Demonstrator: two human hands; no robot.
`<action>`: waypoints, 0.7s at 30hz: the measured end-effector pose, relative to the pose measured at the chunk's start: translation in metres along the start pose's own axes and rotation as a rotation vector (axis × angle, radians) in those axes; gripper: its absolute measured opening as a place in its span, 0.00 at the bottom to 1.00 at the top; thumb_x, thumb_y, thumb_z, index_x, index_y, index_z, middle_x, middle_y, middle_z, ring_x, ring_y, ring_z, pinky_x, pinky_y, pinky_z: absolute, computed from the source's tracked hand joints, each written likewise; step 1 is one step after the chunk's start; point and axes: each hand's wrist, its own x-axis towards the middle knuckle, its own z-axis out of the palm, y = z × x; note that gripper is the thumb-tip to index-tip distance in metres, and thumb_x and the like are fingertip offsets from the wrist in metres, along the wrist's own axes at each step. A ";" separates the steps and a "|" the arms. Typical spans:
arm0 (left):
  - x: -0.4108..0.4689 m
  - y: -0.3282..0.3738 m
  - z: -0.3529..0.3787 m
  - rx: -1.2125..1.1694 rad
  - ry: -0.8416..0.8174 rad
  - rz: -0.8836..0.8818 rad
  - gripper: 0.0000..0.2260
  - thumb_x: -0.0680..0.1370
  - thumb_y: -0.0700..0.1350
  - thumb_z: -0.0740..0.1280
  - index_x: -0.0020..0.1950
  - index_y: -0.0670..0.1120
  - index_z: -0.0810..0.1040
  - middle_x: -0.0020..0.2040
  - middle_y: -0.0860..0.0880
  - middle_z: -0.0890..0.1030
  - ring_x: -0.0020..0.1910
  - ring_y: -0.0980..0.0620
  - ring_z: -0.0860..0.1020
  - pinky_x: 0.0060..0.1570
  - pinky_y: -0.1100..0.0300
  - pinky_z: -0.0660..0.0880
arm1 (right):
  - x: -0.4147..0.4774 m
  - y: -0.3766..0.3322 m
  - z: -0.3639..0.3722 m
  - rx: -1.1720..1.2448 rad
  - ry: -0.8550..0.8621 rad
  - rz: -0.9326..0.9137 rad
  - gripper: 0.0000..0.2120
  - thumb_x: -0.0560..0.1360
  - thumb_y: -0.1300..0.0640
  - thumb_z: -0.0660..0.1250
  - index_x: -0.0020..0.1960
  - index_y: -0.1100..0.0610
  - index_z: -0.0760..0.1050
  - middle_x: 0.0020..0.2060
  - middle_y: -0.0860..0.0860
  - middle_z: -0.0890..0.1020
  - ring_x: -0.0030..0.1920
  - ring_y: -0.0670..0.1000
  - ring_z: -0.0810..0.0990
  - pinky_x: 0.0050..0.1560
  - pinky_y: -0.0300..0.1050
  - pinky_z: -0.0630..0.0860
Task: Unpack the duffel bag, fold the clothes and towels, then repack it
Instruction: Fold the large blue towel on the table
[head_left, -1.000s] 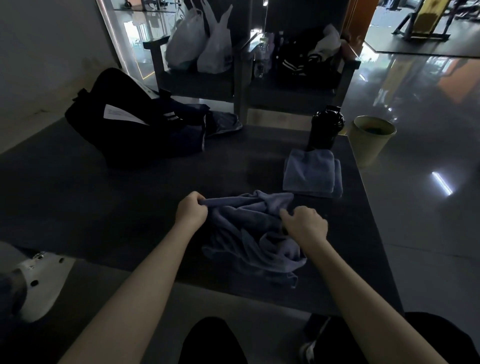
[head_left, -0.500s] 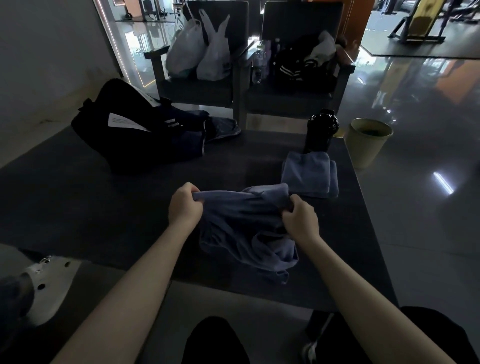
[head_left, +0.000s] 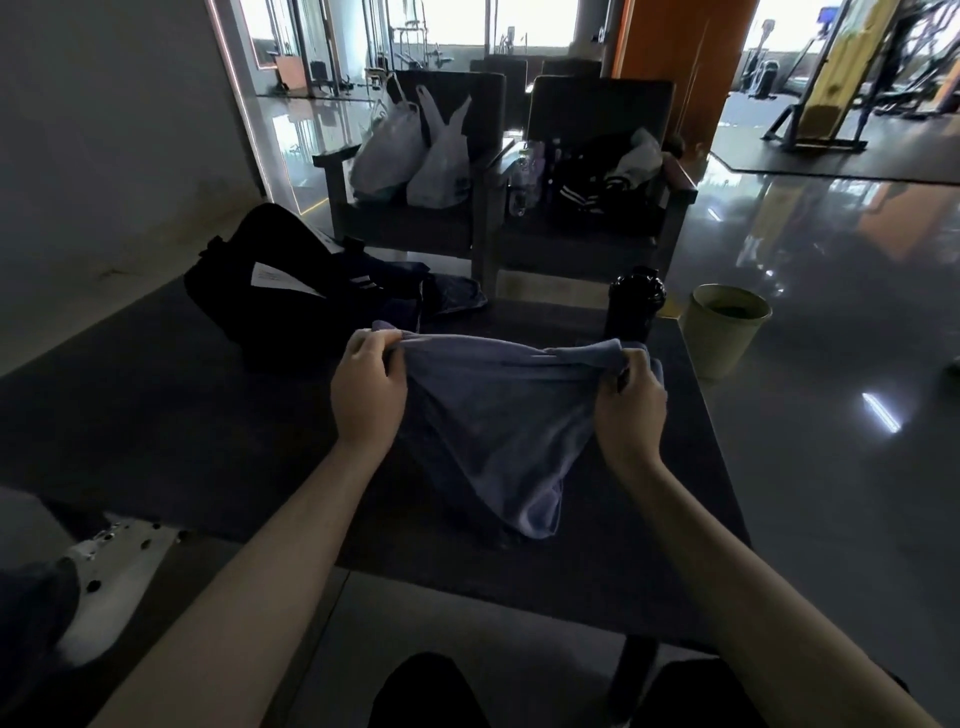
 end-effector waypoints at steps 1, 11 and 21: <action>0.003 0.002 0.000 0.001 0.014 0.012 0.11 0.80 0.42 0.63 0.62 0.42 0.76 0.57 0.47 0.76 0.52 0.51 0.78 0.46 0.64 0.71 | 0.003 -0.003 0.000 0.016 0.007 -0.001 0.05 0.80 0.63 0.57 0.49 0.60 0.72 0.36 0.40 0.69 0.36 0.31 0.71 0.34 0.25 0.66; 0.039 -0.019 0.046 0.125 -0.261 -0.015 0.38 0.75 0.41 0.68 0.79 0.45 0.50 0.78 0.44 0.52 0.71 0.42 0.65 0.64 0.48 0.69 | 0.057 0.004 0.040 -0.058 0.002 -0.151 0.09 0.80 0.64 0.57 0.51 0.67 0.75 0.52 0.58 0.77 0.47 0.52 0.76 0.40 0.17 0.60; 0.047 -0.047 0.109 0.195 -0.671 -0.330 0.38 0.78 0.44 0.62 0.77 0.51 0.37 0.79 0.47 0.43 0.71 0.42 0.66 0.65 0.45 0.68 | 0.090 0.059 0.117 -0.262 -0.507 -0.083 0.38 0.74 0.61 0.67 0.77 0.58 0.51 0.77 0.55 0.49 0.73 0.59 0.61 0.67 0.52 0.67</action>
